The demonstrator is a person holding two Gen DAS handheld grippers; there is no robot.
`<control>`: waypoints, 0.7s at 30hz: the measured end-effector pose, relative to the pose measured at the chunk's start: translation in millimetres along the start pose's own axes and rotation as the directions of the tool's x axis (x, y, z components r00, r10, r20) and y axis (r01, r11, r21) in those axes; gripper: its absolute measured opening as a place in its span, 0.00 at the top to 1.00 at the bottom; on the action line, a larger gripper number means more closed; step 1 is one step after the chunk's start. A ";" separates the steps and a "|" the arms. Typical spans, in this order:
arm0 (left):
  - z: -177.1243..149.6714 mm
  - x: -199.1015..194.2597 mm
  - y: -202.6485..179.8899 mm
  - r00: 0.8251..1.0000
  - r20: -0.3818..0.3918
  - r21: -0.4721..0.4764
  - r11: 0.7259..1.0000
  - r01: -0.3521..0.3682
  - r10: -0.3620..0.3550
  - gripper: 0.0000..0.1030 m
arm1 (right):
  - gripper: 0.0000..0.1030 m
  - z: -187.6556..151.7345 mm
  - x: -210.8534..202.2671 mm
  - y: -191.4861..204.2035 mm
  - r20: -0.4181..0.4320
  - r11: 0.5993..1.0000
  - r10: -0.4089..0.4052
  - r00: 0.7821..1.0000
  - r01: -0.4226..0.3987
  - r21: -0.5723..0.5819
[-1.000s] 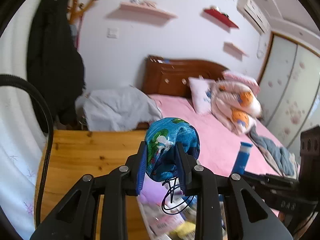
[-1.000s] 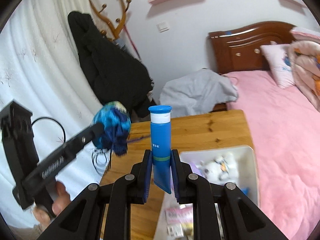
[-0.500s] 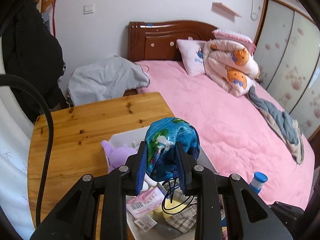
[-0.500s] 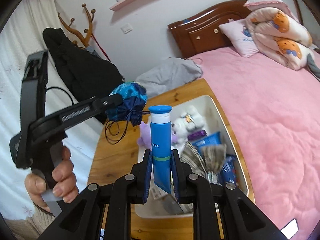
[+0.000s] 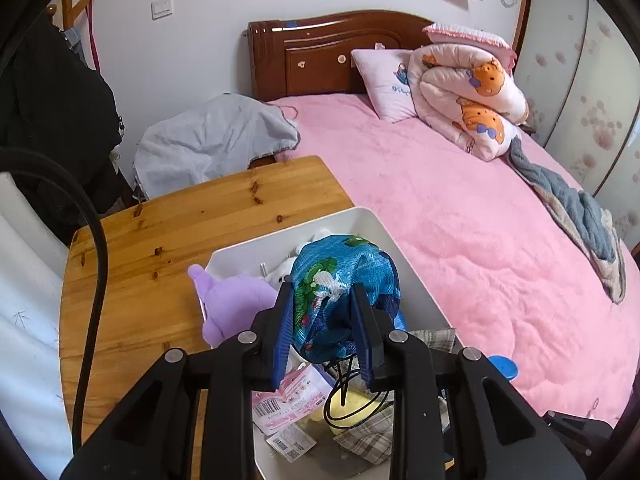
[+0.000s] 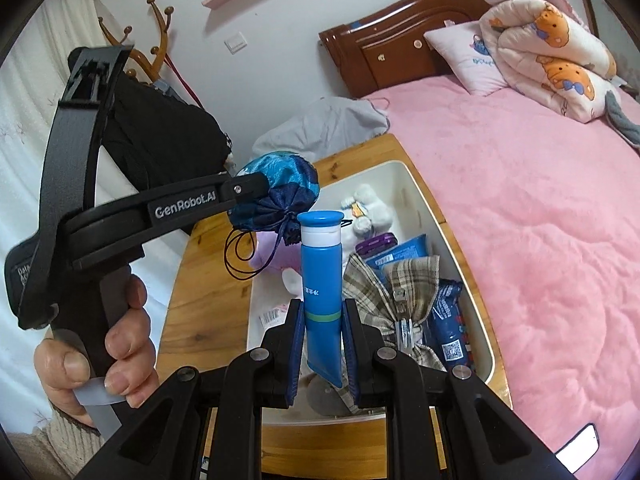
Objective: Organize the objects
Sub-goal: 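Lift the pouch and tube and carry both over the white tray, then open the left tool to drop the pouch while the right tool releases the tube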
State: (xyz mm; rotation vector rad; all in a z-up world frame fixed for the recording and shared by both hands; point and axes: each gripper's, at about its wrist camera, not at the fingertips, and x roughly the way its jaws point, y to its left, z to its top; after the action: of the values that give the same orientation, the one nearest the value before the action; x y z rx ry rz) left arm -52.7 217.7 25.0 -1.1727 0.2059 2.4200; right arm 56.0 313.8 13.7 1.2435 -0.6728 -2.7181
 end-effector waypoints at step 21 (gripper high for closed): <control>-8.3 -9.0 4.0 0.997 0.032 0.015 0.997 -0.076 0.076 0.28 | 0.74 -6.2 26.5 11.3 -0.083 1.000 -0.026 0.996 0.025 -0.013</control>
State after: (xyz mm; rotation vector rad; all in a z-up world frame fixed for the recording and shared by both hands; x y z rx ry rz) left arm -43.7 208.6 26.5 -1.1387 0.2641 2.4959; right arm 41.6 294.9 -3.6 1.3628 -0.6356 -2.6694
